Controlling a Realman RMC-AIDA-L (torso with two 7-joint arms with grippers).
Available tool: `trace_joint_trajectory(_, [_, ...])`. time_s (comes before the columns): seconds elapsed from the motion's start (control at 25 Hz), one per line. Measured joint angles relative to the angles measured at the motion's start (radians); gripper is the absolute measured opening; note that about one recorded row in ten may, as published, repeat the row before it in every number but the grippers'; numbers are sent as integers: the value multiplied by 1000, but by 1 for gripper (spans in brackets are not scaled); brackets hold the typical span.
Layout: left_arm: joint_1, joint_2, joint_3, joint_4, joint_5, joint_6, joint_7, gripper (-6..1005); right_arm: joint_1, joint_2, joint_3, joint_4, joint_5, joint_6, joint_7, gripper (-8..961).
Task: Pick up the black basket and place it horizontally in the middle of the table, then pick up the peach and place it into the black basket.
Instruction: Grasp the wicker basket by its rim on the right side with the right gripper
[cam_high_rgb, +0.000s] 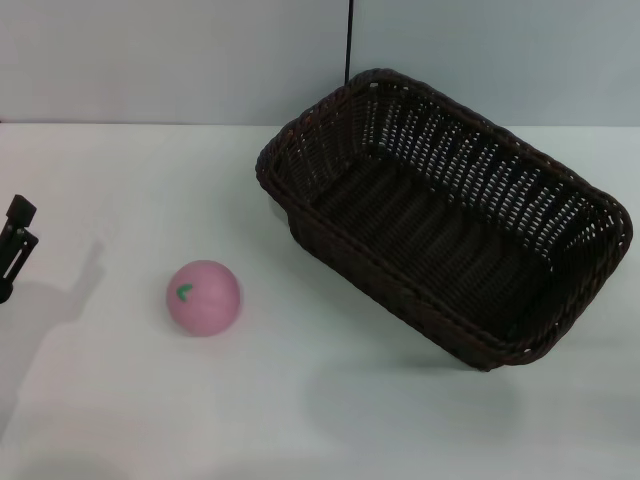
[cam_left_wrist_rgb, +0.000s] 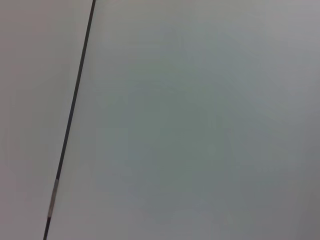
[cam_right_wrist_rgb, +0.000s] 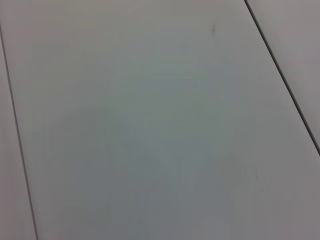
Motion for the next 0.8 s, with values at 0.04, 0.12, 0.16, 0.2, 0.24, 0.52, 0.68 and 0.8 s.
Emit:
trace_joint_trajectory(0.04, [0, 0, 0, 0, 0, 0, 0, 836, 0, 0, 0, 0, 0, 0, 0, 606])
trace_joint_trajectory(0.12, [-2, 0, 0, 0, 0, -1, 0, 836, 0, 0, 0, 1, 0, 1, 0, 605])
trace_joint_trajectory(0.16, [-4, 0, -1, 0, 0, -1, 0, 836, 1, 0, 0, 1, 0, 1, 0, 604])
trace_joint_trajectory(0.2, [-5, 0, -1, 0, -1, -2, 0, 836, 1, 0, 0, 2, 0, 1, 0, 603])
trace_joint_trajectory(0.24, [-7, 0, -2, 0, -2, -2, 0, 836, 2, 0, 0, 2, 0, 1, 0, 602])
trace_joint_trajectory(0.52, [-10, 1, -7, 0, -5, -2, 1, 836, 7, 0, 2, 5, 0, 1, 0, 597])
trace_joint_trajectory(0.68, [-11, 2, -7, 0, -4, -2, -1, 836, 6, 0, 2, 1, 0, 3, 21, 594])
trace_joint_trajectory(0.8, [-11, 3, -6, 2, -3, -2, -3, 836, -1, -1, 1, -18, 0, 3, 47, 592])
